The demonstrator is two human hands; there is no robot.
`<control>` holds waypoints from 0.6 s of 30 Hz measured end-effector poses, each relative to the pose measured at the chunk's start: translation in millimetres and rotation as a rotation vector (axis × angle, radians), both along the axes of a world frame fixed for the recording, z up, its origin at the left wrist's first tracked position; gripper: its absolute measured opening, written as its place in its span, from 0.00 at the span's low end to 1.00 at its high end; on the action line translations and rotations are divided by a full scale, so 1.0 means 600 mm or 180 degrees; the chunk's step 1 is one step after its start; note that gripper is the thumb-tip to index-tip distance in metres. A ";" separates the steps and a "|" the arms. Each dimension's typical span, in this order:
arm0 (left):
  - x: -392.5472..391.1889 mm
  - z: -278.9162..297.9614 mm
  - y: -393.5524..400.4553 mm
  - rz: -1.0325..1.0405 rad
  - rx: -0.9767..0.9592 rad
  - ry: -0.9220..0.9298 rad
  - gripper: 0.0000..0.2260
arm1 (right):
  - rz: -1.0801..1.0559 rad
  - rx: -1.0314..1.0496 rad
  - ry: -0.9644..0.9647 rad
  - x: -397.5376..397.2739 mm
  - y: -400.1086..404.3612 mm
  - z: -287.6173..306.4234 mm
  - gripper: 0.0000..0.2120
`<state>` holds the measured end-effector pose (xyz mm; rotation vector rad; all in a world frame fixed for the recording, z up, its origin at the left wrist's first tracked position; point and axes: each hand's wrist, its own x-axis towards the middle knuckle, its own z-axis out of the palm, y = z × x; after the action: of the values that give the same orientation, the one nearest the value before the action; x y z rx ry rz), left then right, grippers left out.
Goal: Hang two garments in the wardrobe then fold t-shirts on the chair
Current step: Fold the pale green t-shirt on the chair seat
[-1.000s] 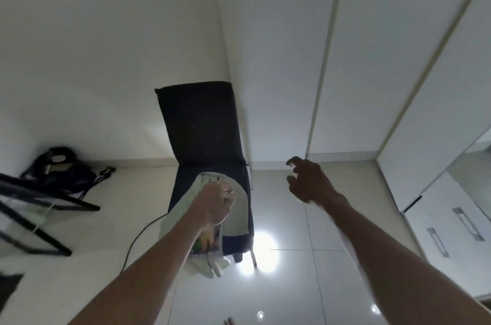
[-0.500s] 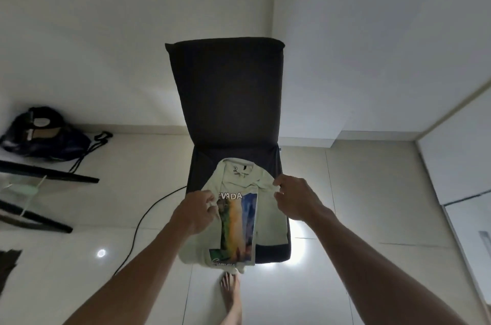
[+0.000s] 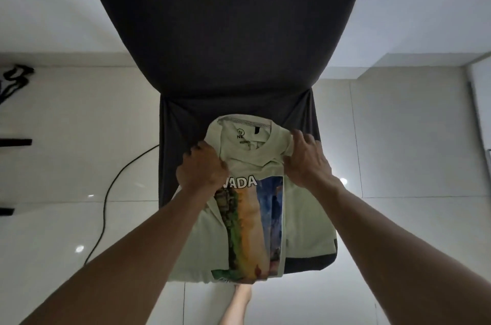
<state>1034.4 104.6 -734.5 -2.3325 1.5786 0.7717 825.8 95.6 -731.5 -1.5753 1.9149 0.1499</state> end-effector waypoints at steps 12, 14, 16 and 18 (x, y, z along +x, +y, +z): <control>0.021 0.037 0.052 0.2071 -0.0854 0.1067 0.14 | -0.0518 -0.0608 -0.1032 0.014 0.056 0.053 0.12; 0.028 0.078 0.079 0.2052 -0.1074 0.1234 0.11 | -0.0456 -0.0759 -0.1130 0.005 0.080 0.099 0.12; 0.033 0.136 0.114 0.1814 -0.1229 0.1497 0.10 | -0.0447 -0.0896 -0.1215 -0.007 0.111 0.161 0.10; 0.044 0.183 0.146 0.1459 -0.1240 0.1567 0.14 | -0.0443 -0.0939 -0.1250 -0.018 0.137 0.217 0.10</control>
<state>1061.0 192.3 -624.4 -3.0261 1.4751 1.3264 814.9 177.9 -601.4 -1.5100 1.7773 -0.4874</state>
